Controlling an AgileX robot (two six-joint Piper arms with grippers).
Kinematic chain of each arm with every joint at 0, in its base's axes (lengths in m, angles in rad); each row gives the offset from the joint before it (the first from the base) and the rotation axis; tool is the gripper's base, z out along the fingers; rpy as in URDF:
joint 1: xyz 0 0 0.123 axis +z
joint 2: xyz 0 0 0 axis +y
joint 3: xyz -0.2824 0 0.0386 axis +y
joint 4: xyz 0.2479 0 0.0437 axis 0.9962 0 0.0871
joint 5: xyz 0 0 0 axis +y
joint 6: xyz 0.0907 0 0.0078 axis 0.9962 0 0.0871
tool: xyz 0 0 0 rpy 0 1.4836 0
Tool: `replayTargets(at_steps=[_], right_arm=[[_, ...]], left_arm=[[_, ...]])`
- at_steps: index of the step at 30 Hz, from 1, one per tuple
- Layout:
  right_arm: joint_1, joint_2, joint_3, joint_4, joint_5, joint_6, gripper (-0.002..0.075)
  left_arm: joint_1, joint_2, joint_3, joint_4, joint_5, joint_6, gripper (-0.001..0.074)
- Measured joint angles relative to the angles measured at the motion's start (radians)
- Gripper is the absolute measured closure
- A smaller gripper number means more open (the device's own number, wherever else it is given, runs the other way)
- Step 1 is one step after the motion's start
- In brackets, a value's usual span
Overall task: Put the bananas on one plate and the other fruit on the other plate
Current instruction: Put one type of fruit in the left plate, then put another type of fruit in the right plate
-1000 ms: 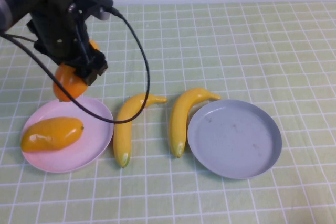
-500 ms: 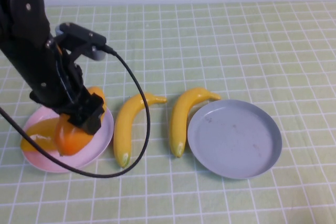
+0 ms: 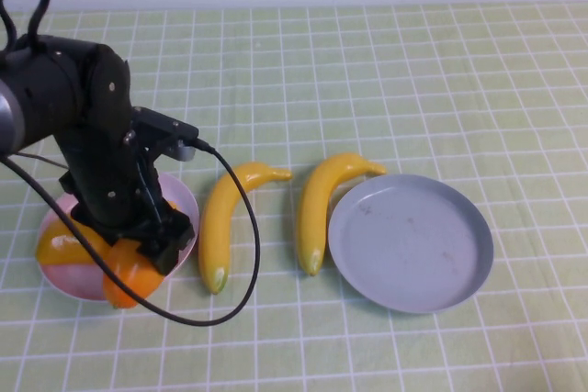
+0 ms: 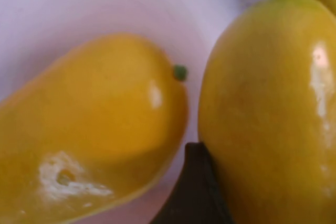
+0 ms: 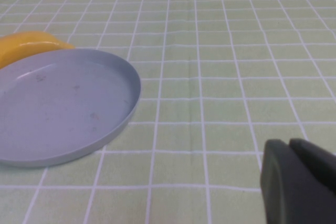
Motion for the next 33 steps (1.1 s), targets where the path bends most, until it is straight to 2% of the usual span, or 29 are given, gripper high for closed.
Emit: replayTargets(at_steps=[8, 15, 22, 25, 28, 31, 33], right_arm=[[0.0, 0.0, 0.0, 0.0, 0.0, 0.0, 0.0743], [0.0, 0.0, 0.0, 0.0, 0.0, 0.0, 0.0743], [0.0, 0.0, 0.0, 0.0, 0.0, 0.0, 0.0743], [0.0, 0.0, 0.0, 0.0, 0.0, 0.0, 0.0743], [0.0, 0.0, 0.0, 0.0, 0.0, 0.0, 0.0743], [0.0, 0.0, 0.0, 0.0, 0.0, 0.0, 0.0743], [0.0, 0.0, 0.0, 0.0, 0.0, 0.0, 0.0743]], left_arm=[[0.0, 0.022, 0.0, 0.076, -0.006, -0.146, 0.0232], [0.0, 0.022, 0.0, 0.083, -0.006, -0.169, 0.0106], [0.0, 0.024, -0.055, 0.067, 0.078, -0.191, 0.0098], [0.0, 0.022, -0.115, 0.046, 0.093, -0.199, 0.0166], [-0.002, 0.001, -0.17, 0.03, 0.093, -0.199, 0.0335], [-0.008, -0.057, -0.195, 0.03, 0.095, -0.199, 0.0563], [-0.008, -0.107, -0.198, 0.03, 0.102, -0.199, 0.0657]])
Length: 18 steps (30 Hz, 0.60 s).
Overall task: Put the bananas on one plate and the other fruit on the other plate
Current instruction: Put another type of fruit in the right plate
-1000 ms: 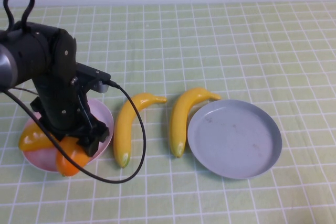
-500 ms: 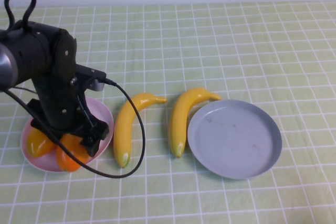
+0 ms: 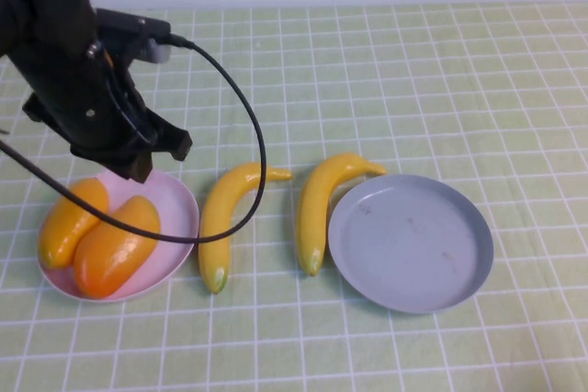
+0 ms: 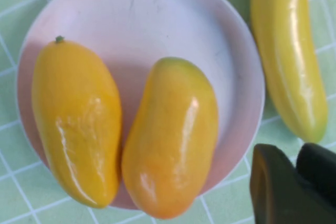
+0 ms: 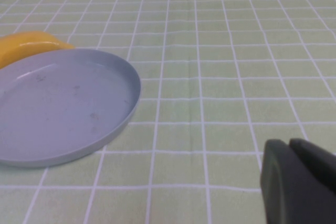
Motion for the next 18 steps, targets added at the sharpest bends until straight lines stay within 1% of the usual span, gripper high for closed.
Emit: replayTargets(at_steps=[3, 6, 9, 14, 18], right_arm=[[0.0, 0.0, 0.0, 0.0, 0.0, 0.0, 0.0743], [0.0, 0.0, 0.0, 0.0, 0.0, 0.0, 0.0743], [0.0, 0.0, 0.0, 0.0, 0.0, 0.0, 0.0743], [0.0, 0.0, 0.0, 0.0, 0.0, 0.0, 0.0743], [0.0, 0.0, 0.0, 0.0, 0.0, 0.0, 0.0743]], left_arm=[[0.0, -0.078, 0.0, -0.004, -0.003, 0.0, 0.0712], [0.0, -0.174, 0.011, -0.028, -0.052, 0.0, 0.0729], [0.0, -0.295, 0.072, -0.058, -0.135, 0.0, 0.0733], [0.0, -0.528, 0.283, -0.071, -0.291, 0.0, 0.0734], [0.0, -0.693, 0.495, -0.08, -0.424, -0.002, 0.0735]])
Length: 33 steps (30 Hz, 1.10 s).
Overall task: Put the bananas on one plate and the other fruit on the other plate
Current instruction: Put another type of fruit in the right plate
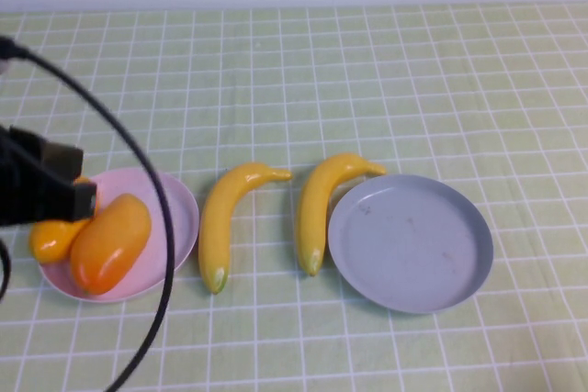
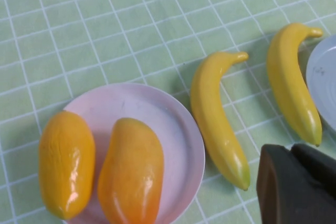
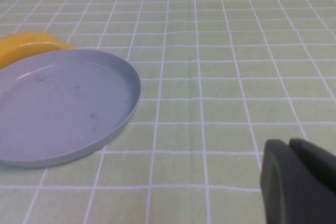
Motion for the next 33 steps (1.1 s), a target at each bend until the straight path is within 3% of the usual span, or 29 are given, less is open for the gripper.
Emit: replayTargets(at_steps=[10, 19, 29, 33], right_arm=[[0.0, 0.0, 0.0, 0.0, 0.0, 0.0, 0.0743], [0.0, 0.0, 0.0, 0.0, 0.0, 0.0, 0.0743], [0.0, 0.0, 0.0, 0.0, 0.0, 0.0, 0.0743], [0.0, 0.0, 0.0, 0.0, 0.0, 0.0, 0.0743]], left_arm=[[0.0, -0.375, 0.448, -0.015, -0.285, -0.008, 0.0735], [0.0, -0.437, 0.636, 0.036, -0.329, -0.014, 0.0735], [0.004, -0.539, 0.85, 0.088, -0.757, -0.012, 0.0735], [0.075, -0.667, 0.965, 0.073, -0.864, -0.006, 0.0735]])
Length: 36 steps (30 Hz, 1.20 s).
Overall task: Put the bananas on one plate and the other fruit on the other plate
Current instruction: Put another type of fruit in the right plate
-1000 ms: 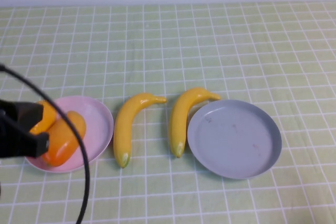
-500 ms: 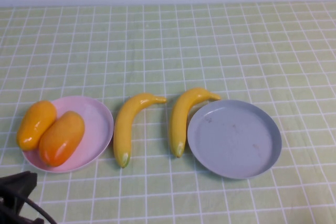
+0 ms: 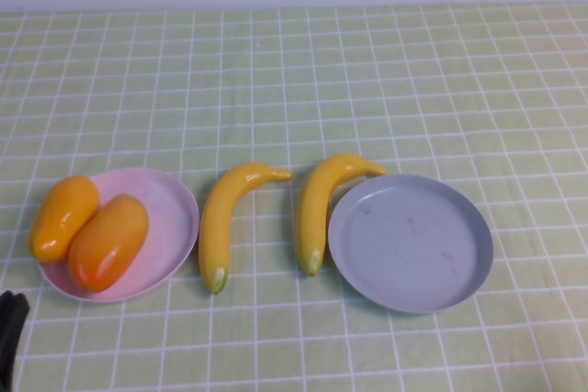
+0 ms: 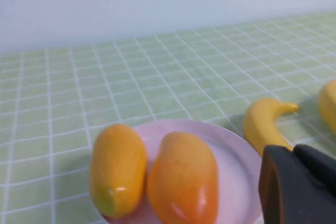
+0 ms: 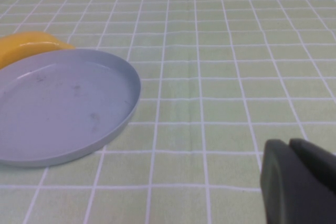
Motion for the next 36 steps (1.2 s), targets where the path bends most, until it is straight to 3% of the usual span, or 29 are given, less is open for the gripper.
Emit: replayTargets(at_steps=[6, 10, 19, 36], right_arm=[[0.0, 0.0, 0.0, 0.0, 0.0, 0.0, 0.0743], [0.0, 0.0, 0.0, 0.0, 0.0, 0.0, 0.0743], [0.0, 0.0, 0.0, 0.0, 0.002, 0.0, 0.0743], [0.0, 0.0, 0.0, 0.0, 0.002, 0.0, 0.0743]], left_arm=[[0.196, -0.219, 0.046, -0.025, 0.016, 0.012, 0.0735], [0.257, -0.301, 0.046, -0.026, 0.141, 0.012, 0.0735], [0.264, -0.304, 0.048, 0.004, 0.436, 0.0, 0.0735], [0.264, -0.307, 0.048, 0.01, 0.446, 0.0, 0.0735]])
